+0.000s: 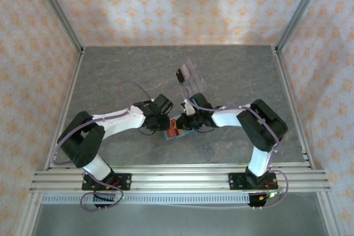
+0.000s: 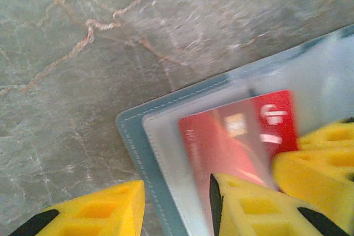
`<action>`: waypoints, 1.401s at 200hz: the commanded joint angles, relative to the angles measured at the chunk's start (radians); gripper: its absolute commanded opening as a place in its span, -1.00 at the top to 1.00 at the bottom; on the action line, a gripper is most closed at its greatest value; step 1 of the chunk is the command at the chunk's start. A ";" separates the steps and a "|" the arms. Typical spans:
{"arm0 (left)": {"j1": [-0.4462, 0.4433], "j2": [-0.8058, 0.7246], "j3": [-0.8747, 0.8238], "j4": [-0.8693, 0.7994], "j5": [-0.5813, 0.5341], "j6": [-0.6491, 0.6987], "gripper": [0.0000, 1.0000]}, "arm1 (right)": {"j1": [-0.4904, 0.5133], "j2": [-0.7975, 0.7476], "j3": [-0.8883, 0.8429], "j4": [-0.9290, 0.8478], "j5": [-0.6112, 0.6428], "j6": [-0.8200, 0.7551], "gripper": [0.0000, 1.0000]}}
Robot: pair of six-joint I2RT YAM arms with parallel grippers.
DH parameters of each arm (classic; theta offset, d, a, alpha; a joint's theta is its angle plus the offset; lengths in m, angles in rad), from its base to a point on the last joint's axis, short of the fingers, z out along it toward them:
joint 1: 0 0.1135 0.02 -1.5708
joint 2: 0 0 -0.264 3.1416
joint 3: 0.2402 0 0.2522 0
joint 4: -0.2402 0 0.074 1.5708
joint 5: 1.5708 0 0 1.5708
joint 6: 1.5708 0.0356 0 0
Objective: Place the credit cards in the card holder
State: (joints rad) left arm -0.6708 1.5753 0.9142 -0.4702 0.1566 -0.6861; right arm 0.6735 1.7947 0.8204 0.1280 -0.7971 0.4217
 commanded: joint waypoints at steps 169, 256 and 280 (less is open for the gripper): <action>0.048 0.073 -0.033 0.050 0.008 0.034 1.00 | 0.011 -0.090 0.119 -0.286 0.051 -0.078 0.34; 0.048 0.080 -0.069 0.069 -0.002 0.033 1.00 | 0.009 -0.122 0.192 -0.390 0.184 -0.088 0.59; 0.048 0.079 -0.075 0.073 -0.001 0.031 1.00 | 0.009 -0.095 0.205 -0.410 0.218 -0.091 0.90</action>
State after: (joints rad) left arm -0.6281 1.6363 0.8757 -0.4068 0.1722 -0.6533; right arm 0.6800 1.6798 0.9951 -0.2241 -0.6498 0.3454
